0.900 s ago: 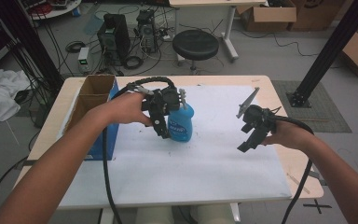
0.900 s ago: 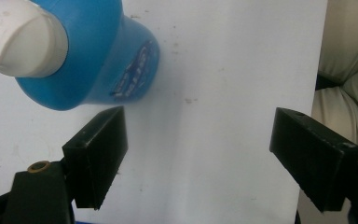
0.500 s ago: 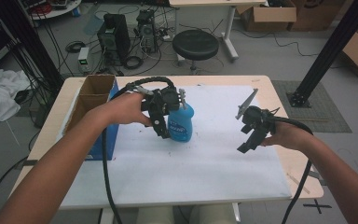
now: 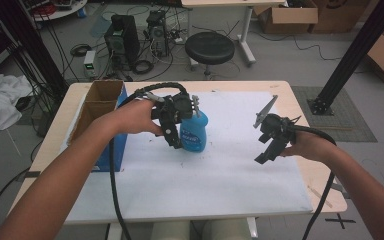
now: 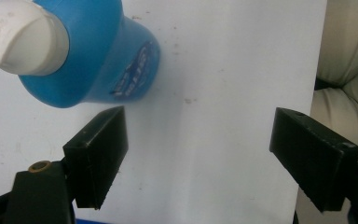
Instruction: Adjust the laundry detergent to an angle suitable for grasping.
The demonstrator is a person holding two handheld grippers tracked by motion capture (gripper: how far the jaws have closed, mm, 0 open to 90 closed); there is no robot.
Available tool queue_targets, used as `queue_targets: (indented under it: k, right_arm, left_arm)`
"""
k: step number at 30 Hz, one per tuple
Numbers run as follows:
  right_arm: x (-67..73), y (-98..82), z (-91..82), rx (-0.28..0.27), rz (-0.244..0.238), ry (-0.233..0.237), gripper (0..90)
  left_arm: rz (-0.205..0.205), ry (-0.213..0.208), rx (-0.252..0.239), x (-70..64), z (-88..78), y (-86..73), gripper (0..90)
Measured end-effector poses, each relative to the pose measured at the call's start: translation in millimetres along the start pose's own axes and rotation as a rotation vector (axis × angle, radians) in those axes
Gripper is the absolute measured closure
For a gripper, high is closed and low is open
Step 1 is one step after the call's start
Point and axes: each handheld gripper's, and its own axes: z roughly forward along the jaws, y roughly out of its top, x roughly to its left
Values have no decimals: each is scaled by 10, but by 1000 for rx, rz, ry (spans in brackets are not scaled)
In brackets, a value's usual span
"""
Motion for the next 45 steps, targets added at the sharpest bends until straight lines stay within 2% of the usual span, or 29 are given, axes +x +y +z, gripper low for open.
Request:
queue_targets:
  k: [1,2,3,12,13,14,15,17,23,29,34,35,37,39,41,45]
  right_arm:
    - [-8,0,6,-26,-10,-12,164]
    - [-8,0,6,-26,-10,-12,164]
    - [-9,-4,9,-52,1,-22,166]
    - [2,-44,-43,-137,34,-35,179]
    - [0,-56,-59,-167,40,-46,174]
    - [0,-56,-59,-167,40,-46,174]
    - [-4,-66,-67,-206,46,-56,164]
    - [-6,-70,-69,-220,45,-59,158]
    - [-15,-75,-45,-343,51,-90,163]
    - [-13,-64,9,-373,42,-82,159]
    - [-8,-82,64,-427,32,-84,167]
    - [-6,-95,79,-457,28,-99,167]
    - [-5,-102,84,-473,27,-103,165]
    - [-6,-122,115,-537,30,-107,153]
    - [-2,-127,123,-552,31,-107,153]
    - [22,-155,187,-632,25,-111,154]
  left_arm:
    - [-3,2,-1,0,-2,-10,199]
    - [-3,2,-1,0,-2,-10,198]
    - [-4,2,-1,-4,-6,-21,199]
    - [-7,1,-4,-9,-9,-59,199]
    - [-6,0,-5,-11,-7,-62,199]
    - [-6,0,-5,-11,-7,-62,199]
    - [-6,-1,-6,-13,-7,-62,197]
    - [-3,1,-7,-15,-10,-60,195]
    - [-1,2,-3,-29,-10,-75,195]
    - [-7,5,-2,-28,-10,-98,196]
    - [-14,8,-3,-29,-16,-114,196]
    - [-14,7,-3,-30,-21,-117,197]
    - [-15,8,-4,-32,-23,-119,197]
    - [-19,8,-4,-31,-22,-123,197]
    - [-18,8,-4,-31,-23,-122,197]
    - [-18,8,-1,-29,-22,-123,197]
